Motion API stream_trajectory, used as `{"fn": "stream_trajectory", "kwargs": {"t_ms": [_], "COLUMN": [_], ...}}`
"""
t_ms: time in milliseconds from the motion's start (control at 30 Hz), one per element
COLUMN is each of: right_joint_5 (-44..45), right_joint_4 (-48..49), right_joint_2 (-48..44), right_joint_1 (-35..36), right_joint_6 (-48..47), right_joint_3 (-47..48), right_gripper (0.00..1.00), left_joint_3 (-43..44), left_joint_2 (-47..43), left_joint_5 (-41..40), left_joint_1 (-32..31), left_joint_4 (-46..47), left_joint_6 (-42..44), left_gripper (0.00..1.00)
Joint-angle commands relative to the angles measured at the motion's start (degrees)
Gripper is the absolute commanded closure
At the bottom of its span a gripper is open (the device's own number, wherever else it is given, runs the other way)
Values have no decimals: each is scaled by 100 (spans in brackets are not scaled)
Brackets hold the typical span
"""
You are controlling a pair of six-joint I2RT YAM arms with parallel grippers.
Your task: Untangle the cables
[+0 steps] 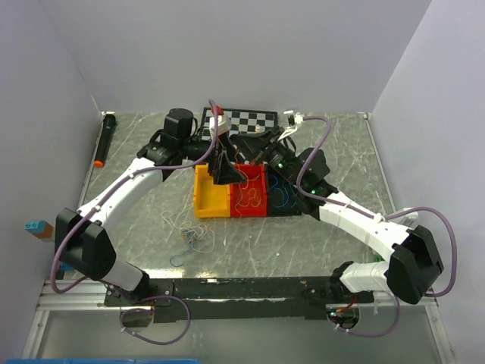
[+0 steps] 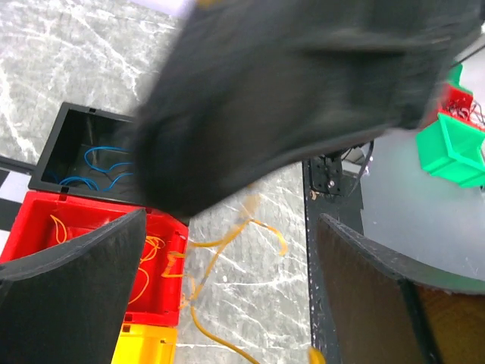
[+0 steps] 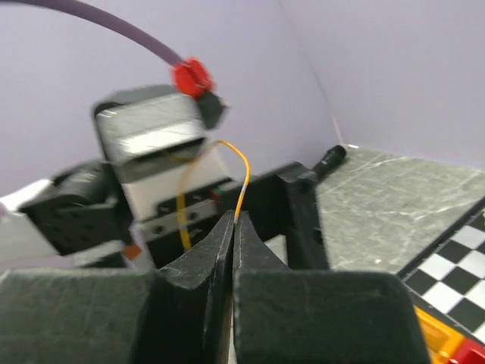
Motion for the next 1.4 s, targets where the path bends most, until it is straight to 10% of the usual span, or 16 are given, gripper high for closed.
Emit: {"fn": "stream_trajectory", "kwargs": {"t_ms": [0,167,300,367,933,1367], "right_joint_5": [-135,-161,66,277,2238,570], "right_joint_4": [511,581,406,222,-2502,-1608], "right_joint_2": [-244,-358,-603,-779,-2037,-966], "right_joint_1": [-18,-18,-18,-26,-53,465], "right_joint_6": [558,787,612,489,-136,14], "right_joint_3": [36,-131,-307,-421,-1748,-1732], "right_gripper": [100,100,100,100,100,100], "left_joint_3": [-139,-209,-183,-183,133,810], "left_joint_2": [107,222,248,205,63,406], "left_joint_5": [113,236,420,359,-344,701], "left_joint_1": [17,17,26,26,26,-27], "left_joint_4": [703,923,888,765,-439,-369], "left_joint_6": [-381,-477,-460,-381,568,-372], "left_gripper": [3,15,57,99,99,99]}}
